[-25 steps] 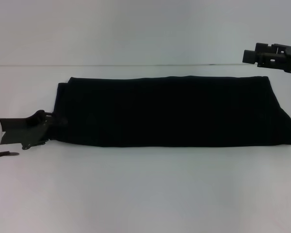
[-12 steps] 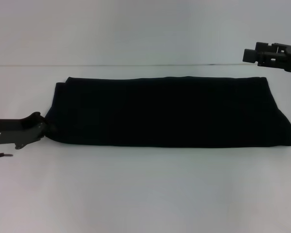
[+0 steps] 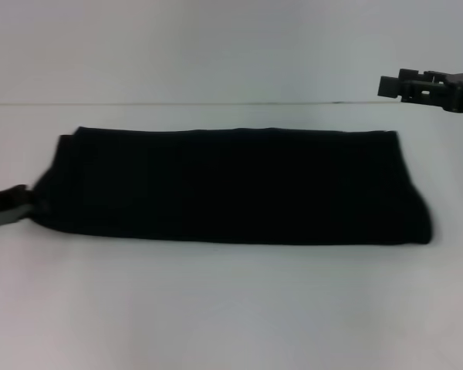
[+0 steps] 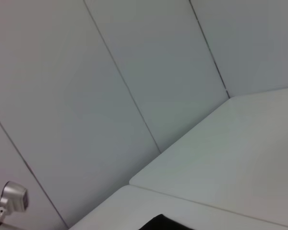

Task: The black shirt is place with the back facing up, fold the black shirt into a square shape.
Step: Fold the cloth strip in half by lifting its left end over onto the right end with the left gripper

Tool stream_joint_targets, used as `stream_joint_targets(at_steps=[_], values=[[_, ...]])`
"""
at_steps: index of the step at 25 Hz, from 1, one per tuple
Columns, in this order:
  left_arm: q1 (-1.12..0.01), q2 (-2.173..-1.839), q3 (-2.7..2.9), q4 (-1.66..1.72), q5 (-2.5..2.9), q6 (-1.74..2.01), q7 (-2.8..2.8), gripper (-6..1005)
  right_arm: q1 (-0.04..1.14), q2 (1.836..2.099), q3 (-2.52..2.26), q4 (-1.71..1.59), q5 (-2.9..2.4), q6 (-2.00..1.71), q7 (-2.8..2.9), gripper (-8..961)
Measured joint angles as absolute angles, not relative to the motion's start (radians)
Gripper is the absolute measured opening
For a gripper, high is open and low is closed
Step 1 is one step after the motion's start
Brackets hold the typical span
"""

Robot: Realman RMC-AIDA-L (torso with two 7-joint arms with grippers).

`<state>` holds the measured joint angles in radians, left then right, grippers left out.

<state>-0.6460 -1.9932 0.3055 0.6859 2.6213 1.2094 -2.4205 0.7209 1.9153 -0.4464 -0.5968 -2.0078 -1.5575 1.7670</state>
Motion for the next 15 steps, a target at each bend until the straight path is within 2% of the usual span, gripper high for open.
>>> stream_joint_targets(at_steps=[11, 15], values=[[-0.600, -1.953, 0.290, 0.897, 2.826, 1.286, -2.404, 82, 0.757, 1.954, -0.452, -0.587, -2.002, -1.487, 1.764, 926], [-0.608, -1.945, 0.279, 0.913, 2.854, 1.329, -2.401, 82, 0.767, 1.957, -0.451, -0.590, -2.001, -1.486, 1.763, 926]])
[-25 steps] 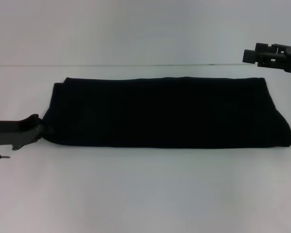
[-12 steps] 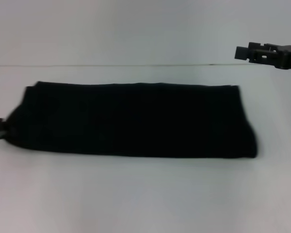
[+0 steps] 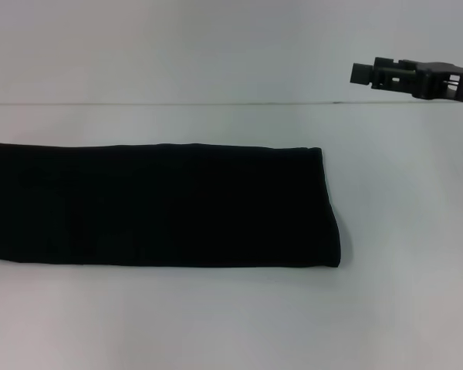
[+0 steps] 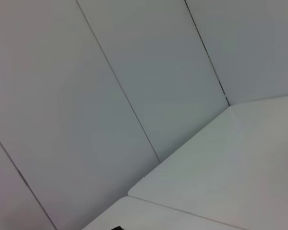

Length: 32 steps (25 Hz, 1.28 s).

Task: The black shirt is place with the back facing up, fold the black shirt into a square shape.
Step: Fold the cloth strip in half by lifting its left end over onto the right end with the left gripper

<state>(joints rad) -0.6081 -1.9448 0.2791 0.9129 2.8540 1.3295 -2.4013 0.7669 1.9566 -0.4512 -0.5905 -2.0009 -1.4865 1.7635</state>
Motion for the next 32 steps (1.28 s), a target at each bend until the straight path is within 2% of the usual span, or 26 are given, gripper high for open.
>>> stream_joint_targets(at_steps=[6, 11, 13, 14, 17, 23, 25, 26, 27, 30, 32], values=[[-0.638, -1.934, 0.272, 0.911, 2.793, 1.411, -2.405, 82, 0.771, 1.954, -0.444, -0.594, -1.989, -1.468, 1.757, 925], [-0.681, -1.930, 0.273, 0.881, 2.613, 1.516, -2.407, 82, 0.761, 1.940, -0.449, -0.611, -1.975, -1.409, 1.743, 925], [-0.716, -1.939, 0.293, 0.858, 2.533, 1.575, -2.407, 82, 0.752, 1.933, -0.450, -0.625, -1.980, -1.390, 1.737, 925], [-0.726, -1.946, 0.303, 0.852, 2.514, 1.593, -2.407, 82, 0.747, 1.929, -0.451, -0.632, -1.982, -1.381, 1.732, 925], [-0.778, -2.004, 0.369, 0.830, 2.428, 1.650, -2.407, 81, 0.729, 1.914, -0.451, -0.645, -1.984, -1.363, 1.719, 924], [-0.870, -2.153, 0.507, 0.727, 2.285, 1.533, -2.388, 81, 0.698, 1.882, -0.451, -0.648, -1.983, -1.371, 1.704, 922], [-0.870, -2.153, 0.507, 0.727, 2.285, 1.533, -2.388, 81, 0.691, 1.878, -0.451, -0.648, -1.983, -1.373, 1.699, 921], [-0.887, -2.168, 0.536, 0.658, 2.242, 1.458, -2.361, 81, 0.688, 1.877, -0.451, -0.648, -1.984, -1.375, 1.696, 920], [-0.924, -2.168, 0.577, 0.438, 2.100, 1.284, -2.237, 81, 0.685, 1.877, -0.451, -0.649, -1.984, -1.377, 1.693, 920], [-0.934, -2.174, 0.576, 0.188, 1.906, 1.163, -1.982, 81, 0.680, 1.875, -0.455, -0.649, -1.994, -1.379, 1.691, 918], [-0.927, -2.174, 0.576, 0.156, 1.859, 1.168, -1.927, 81, 0.675, 1.874, -0.466, -0.649, -2.002, -1.383, 1.693, 917]])
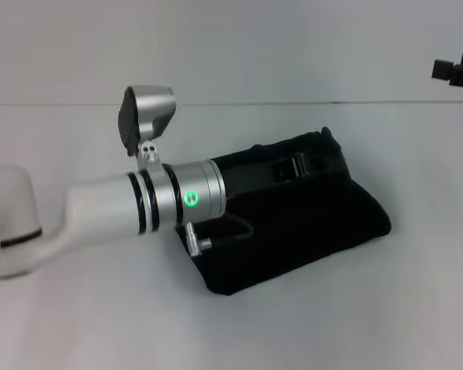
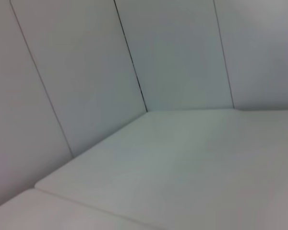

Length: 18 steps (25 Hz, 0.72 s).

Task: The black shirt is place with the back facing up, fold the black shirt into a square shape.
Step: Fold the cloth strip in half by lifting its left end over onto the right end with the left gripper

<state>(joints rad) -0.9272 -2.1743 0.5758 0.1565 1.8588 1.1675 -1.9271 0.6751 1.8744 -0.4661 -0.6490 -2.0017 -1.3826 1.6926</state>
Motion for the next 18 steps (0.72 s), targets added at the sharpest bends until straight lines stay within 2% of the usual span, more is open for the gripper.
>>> stream_joint_targets(at_steps=[6, 9, 14, 18], values=[[-0.886, -2.176, 0.578, 0.075, 1.740, 1.218, -1.806, 82, 0.670, 1.874, -0.518, -0.645, -2.051, -1.393, 1.771, 913], [-0.873, -2.173, 0.579, 0.085, 1.740, 1.297, -1.807, 308, 0.679, 1.874, -0.553, -0.647, -2.096, -1.394, 1.858, 912], [-0.820, -2.168, 0.583, 0.182, 1.737, 1.455, -1.806, 557, 0.703, 1.873, -0.626, -0.637, -2.156, -1.388, 1.999, 909], [-0.765, -2.163, 0.613, 0.301, 1.746, 1.513, -1.806, 654, 0.731, 1.888, -0.658, -0.609, -2.223, -1.374, 2.076, 906]])
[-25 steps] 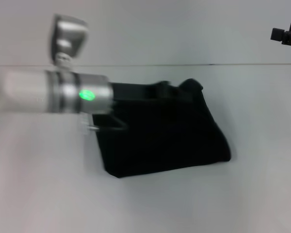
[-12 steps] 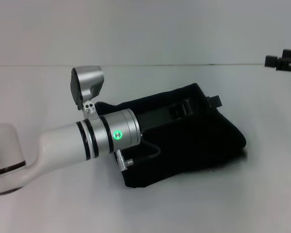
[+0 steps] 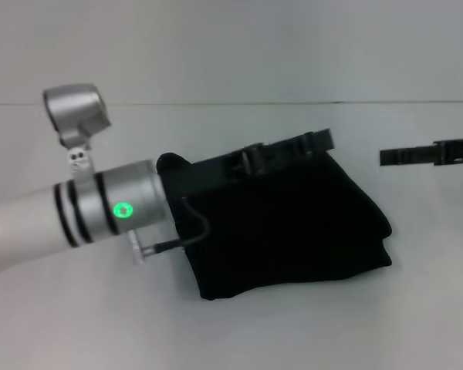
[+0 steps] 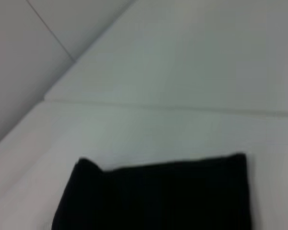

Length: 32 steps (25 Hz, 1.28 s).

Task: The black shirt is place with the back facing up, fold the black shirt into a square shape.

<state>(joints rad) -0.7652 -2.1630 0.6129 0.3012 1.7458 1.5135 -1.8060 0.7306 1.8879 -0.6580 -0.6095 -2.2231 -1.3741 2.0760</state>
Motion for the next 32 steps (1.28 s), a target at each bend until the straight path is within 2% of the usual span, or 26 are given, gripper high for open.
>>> stream_joint_targets(at_steps=[3, 8, 12, 16, 21, 24, 29, 32], values=[[-0.721, -2.161, 0.631, 0.396, 1.747, 1.526, -1.799, 726, 0.754, 1.909, -0.664, -0.578, -2.239, -1.353, 2.075, 905], [-0.677, -2.143, 0.632, 0.457, 1.756, 1.542, -1.738, 849, 0.790, 1.969, -0.695, -0.569, -2.241, -1.282, 2.024, 902], [-0.660, -2.128, 0.634, 0.496, 1.832, 1.563, -1.687, 952, 0.825, 1.999, -0.764, -0.541, -2.241, -1.204, 2.020, 899], [-0.635, -2.130, 0.630, 0.526, 1.896, 1.573, -1.625, 948, 0.849, 2.017, -0.850, -0.513, -2.242, -1.138, 2.028, 897], [-0.616, -2.134, 0.619, 0.529, 1.901, 1.572, -1.615, 945, 0.858, 2.031, -0.887, -0.502, -2.244, -1.097, 2.034, 719], [-0.612, -2.135, 0.618, 0.529, 1.902, 1.570, -1.615, 944, 0.858, 2.033, -0.889, -0.495, -2.244, -1.089, 2.035, 475], [-0.608, -2.136, 0.620, 0.528, 1.906, 1.565, -1.612, 942, 0.858, 2.035, -0.892, -0.466, -2.244, -1.082, 2.031, 234], [-0.608, -2.135, 0.619, 0.527, 1.910, 1.565, -1.612, 940, 0.858, 2.038, -0.904, -0.453, -2.244, -1.069, 2.030, 227]])
